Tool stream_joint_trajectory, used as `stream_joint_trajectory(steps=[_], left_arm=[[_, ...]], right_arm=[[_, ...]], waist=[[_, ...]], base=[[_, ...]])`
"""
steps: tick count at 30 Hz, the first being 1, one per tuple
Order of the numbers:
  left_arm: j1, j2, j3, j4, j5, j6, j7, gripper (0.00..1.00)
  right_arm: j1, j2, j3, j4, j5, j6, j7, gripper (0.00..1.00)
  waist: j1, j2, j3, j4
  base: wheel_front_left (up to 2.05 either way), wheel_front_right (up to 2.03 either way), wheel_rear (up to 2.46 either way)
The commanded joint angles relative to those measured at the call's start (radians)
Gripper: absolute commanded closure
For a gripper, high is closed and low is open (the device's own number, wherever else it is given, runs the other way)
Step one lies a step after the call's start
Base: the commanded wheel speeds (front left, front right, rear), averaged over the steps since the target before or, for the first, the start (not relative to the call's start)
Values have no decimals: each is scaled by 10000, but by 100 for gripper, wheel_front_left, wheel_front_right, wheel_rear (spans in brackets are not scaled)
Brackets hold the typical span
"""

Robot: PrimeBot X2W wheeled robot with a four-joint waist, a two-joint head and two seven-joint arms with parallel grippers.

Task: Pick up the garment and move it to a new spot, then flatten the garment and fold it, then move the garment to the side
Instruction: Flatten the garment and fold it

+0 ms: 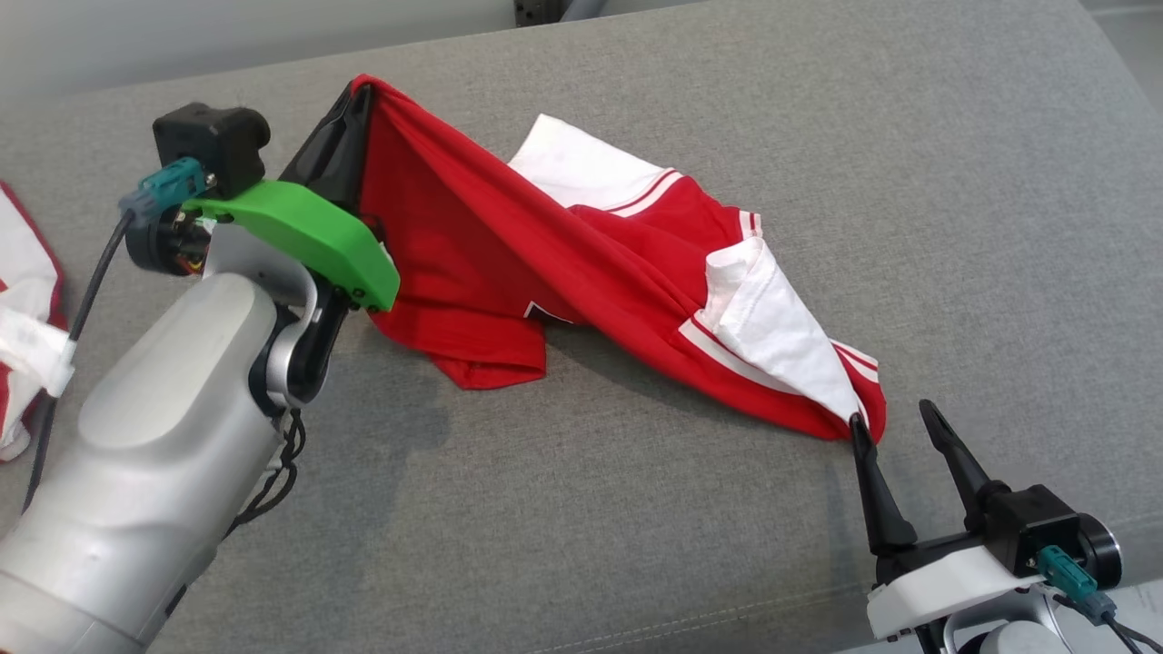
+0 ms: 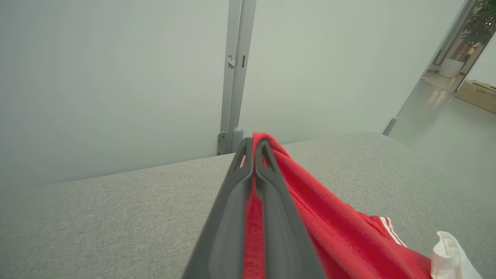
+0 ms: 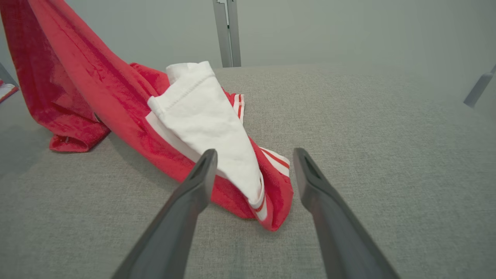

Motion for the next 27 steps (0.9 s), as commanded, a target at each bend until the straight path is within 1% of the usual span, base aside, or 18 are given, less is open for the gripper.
stream_joint_trajectory(steps=[1, 3, 5, 8, 10, 11, 12, 14, 16, 18, 19, 22, 24, 25, 27], left_arm=[[244, 201, 46, -122, 23, 119, 20, 100], [756, 666, 112, -1431, -79, 541, 149, 100], [1558, 1250, 220, -2781, -256, 1062, 277, 100], [3147, 2179, 395, -4589, -604, 1987, 327, 100], [4306, 2550, 626, -5408, -1067, 2526, 134, 100], [4877, 2701, 673, -5678, -1212, 2688, 49, 100], [5396, 2729, 736, -5846, -1437, 2787, -55, 100], [6195, 2709, 755, -5927, -1618, 2796, -243, 100], [6776, 2387, 828, -5670, -1859, 2548, -385, 100], [7150, 2146, 831, -5085, -1935, 2315, -468, 100], [7258, 1936, 899, -4776, -2048, 2166, -509, 100], [7452, 1489, 1301, -3732, -1981, 1971, -565, 100], [7451, 1240, 1700, -3121, -1677, 1852, -578, 100], [7440, 1090, 1952, -2896, -1480, 1809, -582, 70], [7539, 779, 2240, -2519, -1162, 1617, -579, 0]], right_arm=[[91, -13, 7, -18, -56, -3, -32, 0], [135, -27, 42, -35, -62, -3, -32, 0], [119, -48, 60, -55, -69, -3, -32, 0], [127, -31, -11, -121, -42, -3, -32, 0], [222, -9, -79, -144, -21, -3, -32, 0], [255, -1, -111, -143, -5, -3, -32, 0], [267, 6, -144, -140, 3, -3, -32, 0], [326, 21, -185, -126, 7, -3, -32, 0], [332, 21, -119, -98, 4, -3, -32, 0], [216, 3, -77, -65, -12, -3, -32, 0], [151, 0, -50, -60, -23, -3, -32, 0], [42, -59, -14, -46, -23, -3, -32, 0], [10, -101, -22, -41, -9, -3, -32, 0], [7, -122, -17, -40, -2, -3, -32, 0], [27, -159, -14, -28, 11, -3, -32, 0]], waist=[[0, 114, -311, 318], [0, 114, -450, 449], [0, 114, -518, 517], [0, 114, -532, 596], [0, 114, -507, 676], [0, 114, -477, 719], [0, 114, -460, 768], [0, 114, -432, 875], [0, 114, -418, 958], [0, 114, -413, 1011], [0, 114, -421, 1029], [0, 114, -438, 1072], [0, 114, -446, 1099], [0, 114, -453, 1106], [0, 114, -468, 1094]], base=[[0, 0, 0], [0, 0, 0], [0, 0, 0], [0, 0, 0], [0, 0, 0], [0, 0, 0], [0, 0, 0], [0, 0, 0], [0, 0, 0], [0, 0, 0], [0, 0, 0], [0, 0, 0], [0, 0, 0], [0, 0, 0], [0, 0, 0]])
